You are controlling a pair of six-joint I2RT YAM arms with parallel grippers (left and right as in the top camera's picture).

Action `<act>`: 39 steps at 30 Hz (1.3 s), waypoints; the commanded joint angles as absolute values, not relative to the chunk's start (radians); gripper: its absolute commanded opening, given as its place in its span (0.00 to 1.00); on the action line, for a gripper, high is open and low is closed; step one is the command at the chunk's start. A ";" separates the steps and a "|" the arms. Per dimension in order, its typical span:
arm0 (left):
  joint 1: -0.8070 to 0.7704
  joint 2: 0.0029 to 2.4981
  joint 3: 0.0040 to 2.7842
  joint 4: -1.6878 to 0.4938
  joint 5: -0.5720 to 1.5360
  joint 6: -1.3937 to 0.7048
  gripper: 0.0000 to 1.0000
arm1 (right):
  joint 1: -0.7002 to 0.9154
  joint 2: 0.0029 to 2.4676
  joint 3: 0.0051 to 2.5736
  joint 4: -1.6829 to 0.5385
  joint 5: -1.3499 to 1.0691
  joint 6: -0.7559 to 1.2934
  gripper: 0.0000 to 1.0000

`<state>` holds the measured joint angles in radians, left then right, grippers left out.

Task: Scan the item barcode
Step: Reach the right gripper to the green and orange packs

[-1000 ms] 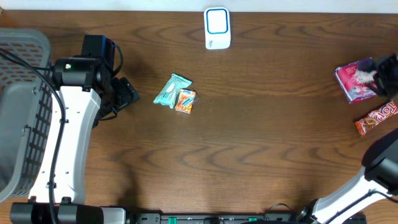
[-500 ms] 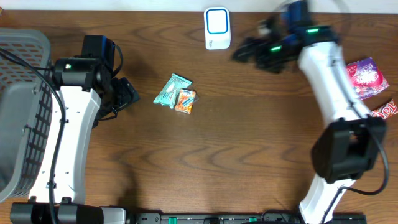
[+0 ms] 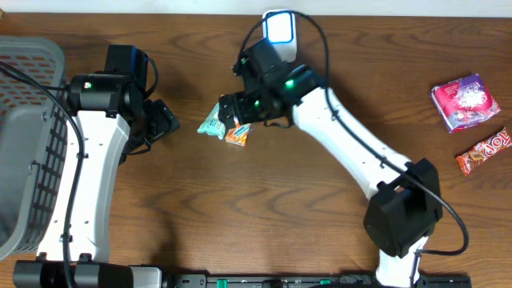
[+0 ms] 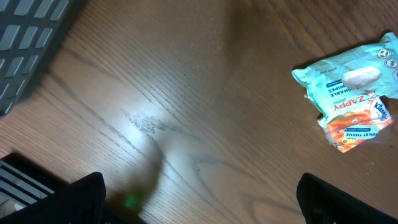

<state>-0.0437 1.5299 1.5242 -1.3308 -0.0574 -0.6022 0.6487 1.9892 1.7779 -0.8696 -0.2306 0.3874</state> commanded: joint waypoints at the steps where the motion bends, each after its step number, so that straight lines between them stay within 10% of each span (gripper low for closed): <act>1: -0.042 1.530 1.520 -1.334 -0.063 -0.600 0.98 | 0.683 1.982 1.771 -0.872 -0.140 0.433 0.99; 25: -0.042 1.530 1.520 -1.334 -0.063 -0.600 0.98 | 0.722 1.982 1.435 -0.556 0.010 0.756 0.99; 34: -0.042 1.530 1.520 -1.334 -0.063 -0.600 0.97 | 0.567 1.982 1.485 -0.595 -0.271 0.730 0.88; 39: -0.042 1.530 1.520 -1.334 -0.063 -0.600 0.98 | 0.468 1.982 1.521 -0.654 -0.373 0.624 0.99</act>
